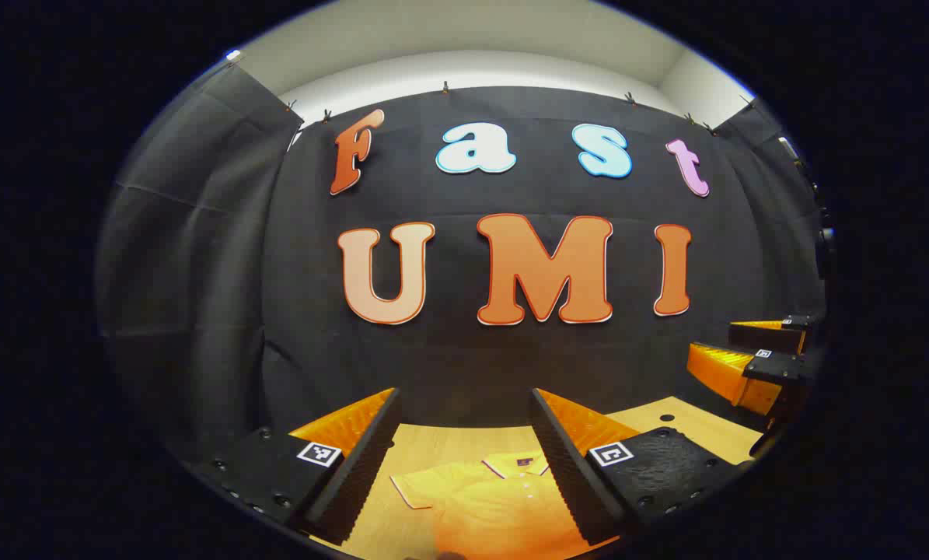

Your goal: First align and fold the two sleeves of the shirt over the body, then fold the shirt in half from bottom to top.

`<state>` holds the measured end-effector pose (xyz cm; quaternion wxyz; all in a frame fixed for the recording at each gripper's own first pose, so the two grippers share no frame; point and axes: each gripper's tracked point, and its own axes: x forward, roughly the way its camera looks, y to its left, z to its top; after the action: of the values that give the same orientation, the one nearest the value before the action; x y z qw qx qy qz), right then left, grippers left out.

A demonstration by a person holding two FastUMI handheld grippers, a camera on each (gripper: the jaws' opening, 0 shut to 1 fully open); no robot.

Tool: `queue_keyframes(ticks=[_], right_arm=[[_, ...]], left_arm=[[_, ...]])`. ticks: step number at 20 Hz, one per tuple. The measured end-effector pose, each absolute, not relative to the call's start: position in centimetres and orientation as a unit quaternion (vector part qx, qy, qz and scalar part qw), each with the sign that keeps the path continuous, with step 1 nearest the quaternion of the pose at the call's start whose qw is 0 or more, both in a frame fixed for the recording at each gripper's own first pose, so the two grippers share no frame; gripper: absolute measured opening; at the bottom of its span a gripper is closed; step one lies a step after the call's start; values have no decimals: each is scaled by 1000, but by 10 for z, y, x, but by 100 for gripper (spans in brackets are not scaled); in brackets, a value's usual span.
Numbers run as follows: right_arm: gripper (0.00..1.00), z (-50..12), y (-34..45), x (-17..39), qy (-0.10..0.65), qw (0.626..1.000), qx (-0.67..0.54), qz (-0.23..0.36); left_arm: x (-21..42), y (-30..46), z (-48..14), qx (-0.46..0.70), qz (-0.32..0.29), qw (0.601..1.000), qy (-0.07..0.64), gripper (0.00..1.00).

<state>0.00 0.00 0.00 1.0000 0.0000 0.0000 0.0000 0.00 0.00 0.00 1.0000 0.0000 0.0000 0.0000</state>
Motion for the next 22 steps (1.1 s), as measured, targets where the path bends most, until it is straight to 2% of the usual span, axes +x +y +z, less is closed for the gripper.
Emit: queue_keyframes(ticks=[6,16,22], right_arm=[[99,2,12,9,1,1000,-6,12],[99,-10,14,19,14,999,-5,28],[99,-55,-20,37,80,997,-10,-3]], left_arm=[[-7,14,-8,-9,27,1000,10,100],[-8,-8,-3,-9,11,1000,-7,100],[-7,-9,-5,-2,13,1000,-5,100]])
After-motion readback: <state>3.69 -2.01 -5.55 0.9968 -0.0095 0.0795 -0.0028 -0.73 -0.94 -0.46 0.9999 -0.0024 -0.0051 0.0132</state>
